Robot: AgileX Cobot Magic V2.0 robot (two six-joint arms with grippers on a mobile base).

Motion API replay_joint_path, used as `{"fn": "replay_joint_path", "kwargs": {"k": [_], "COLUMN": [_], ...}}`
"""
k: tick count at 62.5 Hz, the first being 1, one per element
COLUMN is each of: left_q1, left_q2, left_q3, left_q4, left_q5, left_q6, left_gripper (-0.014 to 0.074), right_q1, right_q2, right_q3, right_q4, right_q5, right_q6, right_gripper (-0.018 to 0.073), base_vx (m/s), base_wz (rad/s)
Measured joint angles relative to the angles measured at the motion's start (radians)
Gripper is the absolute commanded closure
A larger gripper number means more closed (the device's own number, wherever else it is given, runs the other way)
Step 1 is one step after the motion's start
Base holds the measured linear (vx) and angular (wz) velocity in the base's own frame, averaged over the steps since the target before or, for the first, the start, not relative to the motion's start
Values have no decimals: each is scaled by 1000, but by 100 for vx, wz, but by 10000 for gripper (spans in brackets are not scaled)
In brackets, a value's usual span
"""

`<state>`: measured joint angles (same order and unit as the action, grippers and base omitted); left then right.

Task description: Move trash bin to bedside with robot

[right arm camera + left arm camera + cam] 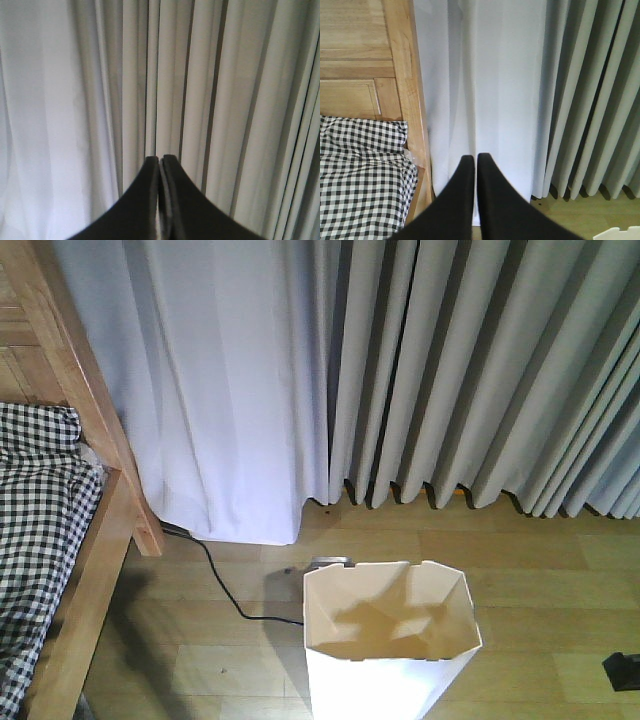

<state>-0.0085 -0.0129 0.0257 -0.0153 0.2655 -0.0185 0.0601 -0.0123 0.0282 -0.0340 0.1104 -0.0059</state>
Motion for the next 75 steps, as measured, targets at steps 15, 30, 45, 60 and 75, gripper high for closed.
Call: {"fn": "replay_joint_path", "kwargs": {"k": [15, 30, 45, 60, 75], "left_q1": [0, 0, 0, 0, 0], "left_q2": [0, 0, 0, 0, 0], "left_q3": [0, 0, 0, 0, 0], "left_q4": [0, 0, 0, 0, 0], "left_q5": [0, 0, 0, 0, 0], "left_q6": [0, 0, 0, 0, 0], "left_gripper": [602, 602, 602, 602, 602], "right_q1": [0, 0, 0, 0, 0], "right_q2": [0, 0, 0, 0, 0], "right_q3": [0, 0, 0, 0, 0], "right_q4": [0, 0, 0, 0, 0], "right_q5": [0, 0, 1, 1, 1], "right_q6": [-1, -1, -1, -1, -1], "right_gripper": [568, 568, 568, 568, 568], "base_vx": [0, 0, 0, 0, 0], "base_wz": [0, 0, 0, 0, 0]}}
